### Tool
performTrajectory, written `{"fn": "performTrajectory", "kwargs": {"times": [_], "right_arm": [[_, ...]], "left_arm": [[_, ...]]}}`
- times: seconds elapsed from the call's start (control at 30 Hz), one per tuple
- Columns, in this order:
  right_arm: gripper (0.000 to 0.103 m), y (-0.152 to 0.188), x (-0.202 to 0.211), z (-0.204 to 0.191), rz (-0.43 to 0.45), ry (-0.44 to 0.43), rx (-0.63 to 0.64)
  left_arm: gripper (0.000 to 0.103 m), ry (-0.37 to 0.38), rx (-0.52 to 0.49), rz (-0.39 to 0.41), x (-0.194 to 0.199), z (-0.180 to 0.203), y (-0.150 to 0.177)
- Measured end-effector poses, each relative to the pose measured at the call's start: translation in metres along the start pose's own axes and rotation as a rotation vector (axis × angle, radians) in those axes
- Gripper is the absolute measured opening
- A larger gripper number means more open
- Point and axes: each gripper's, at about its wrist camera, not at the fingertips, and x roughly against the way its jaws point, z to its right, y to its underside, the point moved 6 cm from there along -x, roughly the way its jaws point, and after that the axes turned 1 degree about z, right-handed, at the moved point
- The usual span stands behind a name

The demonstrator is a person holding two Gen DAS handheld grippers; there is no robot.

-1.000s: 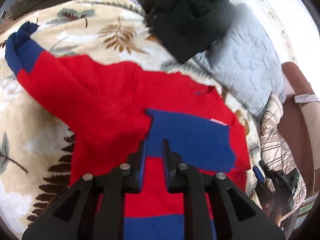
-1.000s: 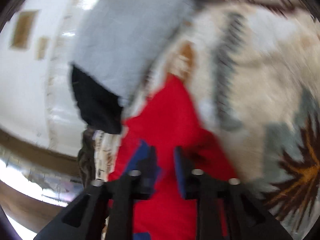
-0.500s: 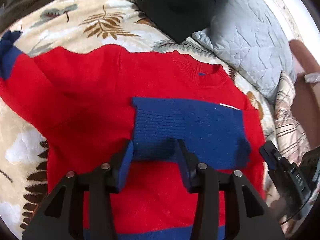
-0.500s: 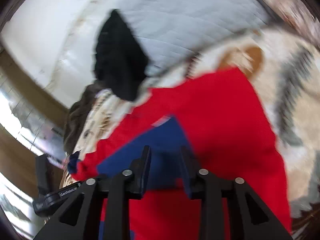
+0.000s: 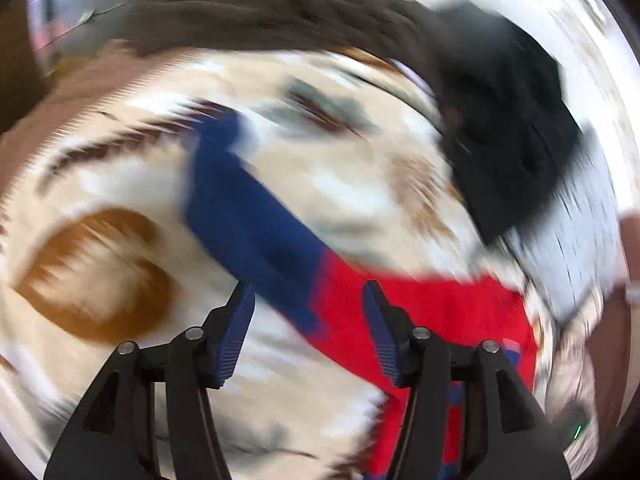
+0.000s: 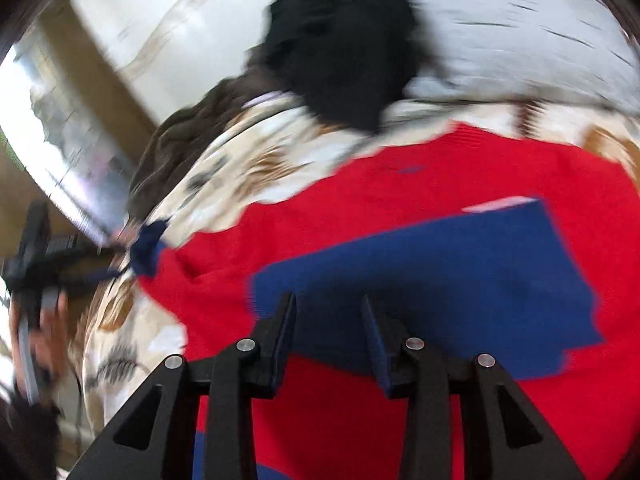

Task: Fold small clothes

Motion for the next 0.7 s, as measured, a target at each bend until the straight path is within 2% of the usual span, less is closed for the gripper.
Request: {"fn": "performTrajectory", "kwargs": {"times": [0.13,0.17,0.23,0.33,0.5,0.7], "right_arm": [[0.038,0.001,-0.046,-0.078,-0.067,-0.055,0.166],[0.043,0.007,-0.05,-0.089,-0.069,-0.063,0.196],[0.051,0.006,-0.063,-0.124,-0.065,-0.074,0.273],[0.05,-0.001,-0.085,-0.168,-0.059,-0.095,0.364],[0.05,-0.003,-0.113,-0.207,-0.077,-0.106,0.439],[0.05,0.004,-0.147,-0.221,-0.114,-0.067,0.516]], "left_arm": [[0.06,-0.003,0.126,-0.045,-0.009,-0.055,-0.042],[0.06,0.015,0.167,-0.062,-0.013,-0.065,-0.048],[0.061,0.072,0.231,-0.093,-0.024,-0.075,-0.056],[0.064,0.123,0.269,-0.132,-0.04,-0.074,-0.063],[0.064,0.141,0.299,-0.149,-0.064,-0.077,-0.074],[0.061,0.205,0.366,-0.138,-0.085,-0.087,-0.086]]}}
